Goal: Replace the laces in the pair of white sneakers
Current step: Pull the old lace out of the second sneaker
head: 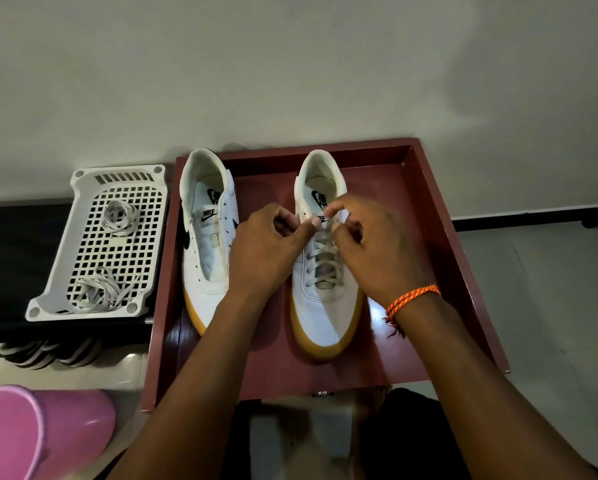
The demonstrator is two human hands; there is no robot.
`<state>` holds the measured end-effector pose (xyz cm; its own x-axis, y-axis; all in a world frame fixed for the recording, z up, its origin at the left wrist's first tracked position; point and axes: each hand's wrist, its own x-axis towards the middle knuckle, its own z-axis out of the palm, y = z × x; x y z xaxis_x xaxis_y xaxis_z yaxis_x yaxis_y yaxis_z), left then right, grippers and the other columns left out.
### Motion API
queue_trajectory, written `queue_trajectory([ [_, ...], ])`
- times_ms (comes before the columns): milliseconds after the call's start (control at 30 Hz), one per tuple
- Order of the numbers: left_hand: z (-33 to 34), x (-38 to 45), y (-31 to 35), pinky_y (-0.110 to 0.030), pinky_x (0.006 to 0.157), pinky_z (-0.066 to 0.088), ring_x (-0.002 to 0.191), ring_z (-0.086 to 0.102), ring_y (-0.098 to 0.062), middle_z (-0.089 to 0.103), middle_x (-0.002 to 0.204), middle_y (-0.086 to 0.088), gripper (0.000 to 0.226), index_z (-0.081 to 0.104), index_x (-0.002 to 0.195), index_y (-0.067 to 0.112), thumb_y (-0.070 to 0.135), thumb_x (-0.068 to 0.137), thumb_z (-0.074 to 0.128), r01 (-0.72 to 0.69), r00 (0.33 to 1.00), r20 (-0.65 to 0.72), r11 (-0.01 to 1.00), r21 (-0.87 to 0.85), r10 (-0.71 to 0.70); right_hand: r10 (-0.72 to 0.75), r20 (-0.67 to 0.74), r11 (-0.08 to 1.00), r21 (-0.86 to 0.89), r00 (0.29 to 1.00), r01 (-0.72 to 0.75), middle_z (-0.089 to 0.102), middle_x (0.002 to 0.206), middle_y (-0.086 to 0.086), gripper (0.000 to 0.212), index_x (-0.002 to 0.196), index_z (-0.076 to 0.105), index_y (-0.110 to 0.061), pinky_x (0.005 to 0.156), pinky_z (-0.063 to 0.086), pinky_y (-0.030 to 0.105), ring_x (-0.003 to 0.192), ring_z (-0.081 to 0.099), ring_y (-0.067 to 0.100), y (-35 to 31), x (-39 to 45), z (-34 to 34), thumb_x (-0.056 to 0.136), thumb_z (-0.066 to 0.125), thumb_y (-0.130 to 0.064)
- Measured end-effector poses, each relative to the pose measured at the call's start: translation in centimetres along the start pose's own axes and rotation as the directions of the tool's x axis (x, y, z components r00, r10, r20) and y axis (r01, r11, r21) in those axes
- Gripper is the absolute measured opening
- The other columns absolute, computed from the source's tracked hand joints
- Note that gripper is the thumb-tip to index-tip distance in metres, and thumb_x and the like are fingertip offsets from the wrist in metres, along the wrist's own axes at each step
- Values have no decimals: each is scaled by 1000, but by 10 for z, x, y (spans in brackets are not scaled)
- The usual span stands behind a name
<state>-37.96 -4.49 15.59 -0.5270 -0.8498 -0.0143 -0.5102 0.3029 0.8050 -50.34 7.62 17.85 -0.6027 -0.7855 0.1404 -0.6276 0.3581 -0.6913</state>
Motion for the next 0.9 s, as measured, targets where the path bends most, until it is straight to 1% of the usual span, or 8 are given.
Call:
queue_trajectory([
  [133, -5, 1, 2, -42, 70, 63, 67, 71, -2, 74, 70, 14, 30, 77, 78, 30, 58, 88, 74, -15, 1000, -8, 1000, -11, 15, -7, 71, 996, -87, 997, 13, 55, 57, -7, 17, 100, 76, -26, 56, 50, 35, 55, 56, 12, -3, -8, 15, 98, 59, -31],
  [333, -8, 4, 1, -27, 60, 52, 62, 68, -4, 72, 64, 13, 23, 79, 71, 28, 34, 94, 76, -23, 1000, 1, 999, -40, 23, -6, 24, 993, -121, 1000, 8, 72, 74, -3, 14, 99, 77, -26, 65, 54, 37, 72, 66, 19, -7, -12, 25, 98, 63, -28],
  [500, -9, 4, 2, -30, 62, 55, 62, 69, -5, 73, 65, 11, 22, 81, 75, 25, 33, 95, 76, -23, 1000, 15, 997, -72, 24, 165, 144, 956, 221, 976, -194, 70, 62, 2, 18, 75, 75, -18, 61, 59, 48, 58, 68, 26, -1, -2, 14, 85, 65, -29],
  [567, -9, 4, 3, -38, 67, 62, 64, 72, -7, 75, 67, 9, 21, 82, 77, 24, 34, 95, 75, 0, 999, 41, 995, -103, 4, 290, 85, 886, 352, 953, -301, 65, 52, -1, 21, 67, 73, -10, 54, 54, 44, 50, 62, 25, 4, 2, 4, 83, 68, -21],
  [633, -10, 4, 3, -46, 71, 64, 65, 74, -12, 75, 67, 8, 23, 81, 77, 24, 36, 95, 75, 16, 998, 61, 992, -126, -8, 393, -72, 860, 381, 917, -339, 47, 41, 1, 27, 60, 66, -2, 49, 43, 39, 43, 44, 17, 8, 4, 0, 78, 62, -21],
  [733, -9, 4, 3, -46, 74, 62, 66, 73, -10, 75, 67, 9, 24, 80, 75, 25, 38, 95, 75, 8, 999, 53, 996, -93, -3, 219, -263, 975, 88, 940, -203, 60, 57, 5, 25, 73, 71, -9, 54, 51, 42, 55, 59, 15, 2, -2, 3, 85, 56, -24],
  [800, -9, 4, 3, -47, 74, 62, 67, 72, -9, 75, 67, 11, 23, 80, 75, 26, 37, 94, 76, 4, 999, 42, 996, -90, -1, 31, -236, 997, -58, 971, -47, 73, 74, 2, 25, 95, 77, -20, 58, 53, 37, 65, 66, 20, -8, -8, 8, 95, 53, -26],
  [900, -9, 4, 4, -45, 75, 62, 67, 72, -7, 75, 67, 11, 23, 80, 75, 26, 37, 94, 76, 10, 999, 42, 995, -100, -6, -92, -72, 975, -210, 993, 75, 71, 73, 4, 30, 111, 76, -26, 56, 47, 36, 66, 64, 25, -12, -12, 20, 99, 49, -31],
])
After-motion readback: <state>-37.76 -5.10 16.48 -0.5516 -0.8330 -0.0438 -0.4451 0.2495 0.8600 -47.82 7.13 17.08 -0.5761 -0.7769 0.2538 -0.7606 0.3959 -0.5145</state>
